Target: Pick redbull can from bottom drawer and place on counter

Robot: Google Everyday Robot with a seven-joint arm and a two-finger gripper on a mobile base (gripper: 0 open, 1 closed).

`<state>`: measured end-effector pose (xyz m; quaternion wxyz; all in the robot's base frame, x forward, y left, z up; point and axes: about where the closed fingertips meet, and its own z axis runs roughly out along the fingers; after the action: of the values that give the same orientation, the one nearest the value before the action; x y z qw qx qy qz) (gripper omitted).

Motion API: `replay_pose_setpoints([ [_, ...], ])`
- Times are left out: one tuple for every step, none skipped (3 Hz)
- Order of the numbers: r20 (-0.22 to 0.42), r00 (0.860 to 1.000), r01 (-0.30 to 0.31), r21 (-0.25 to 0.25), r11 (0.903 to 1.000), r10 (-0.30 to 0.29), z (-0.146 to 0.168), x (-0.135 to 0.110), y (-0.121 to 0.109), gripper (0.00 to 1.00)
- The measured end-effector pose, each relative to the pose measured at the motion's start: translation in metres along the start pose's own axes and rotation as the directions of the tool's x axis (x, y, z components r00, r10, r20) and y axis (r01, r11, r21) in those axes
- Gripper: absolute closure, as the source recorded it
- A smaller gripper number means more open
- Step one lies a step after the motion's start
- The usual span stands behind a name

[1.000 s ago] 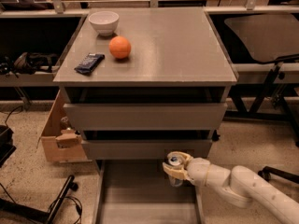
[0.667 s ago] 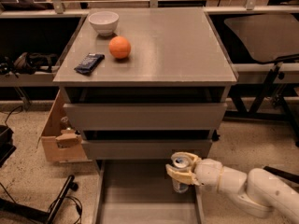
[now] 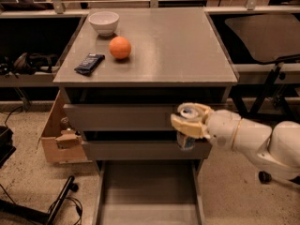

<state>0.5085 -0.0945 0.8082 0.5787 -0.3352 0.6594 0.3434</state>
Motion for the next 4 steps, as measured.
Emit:
replay_pose_setpoints([
  [0.031,0.999,0.031,0.072,0.9969,-0.034,0.032,-0.083,-0.021,1.00],
  [0.052,0.997,0.055,0.175,0.9830,-0.065,0.072,-0.139,-0.049,1.00],
  [0.083,0.990,0.084,0.307,0.9479,-0.114,0.110,-0.173,-0.091,1.00],
  [0.100,0.986,0.090,0.368,0.9253,-0.136,0.124,-0.169,-0.121,1.00],
])
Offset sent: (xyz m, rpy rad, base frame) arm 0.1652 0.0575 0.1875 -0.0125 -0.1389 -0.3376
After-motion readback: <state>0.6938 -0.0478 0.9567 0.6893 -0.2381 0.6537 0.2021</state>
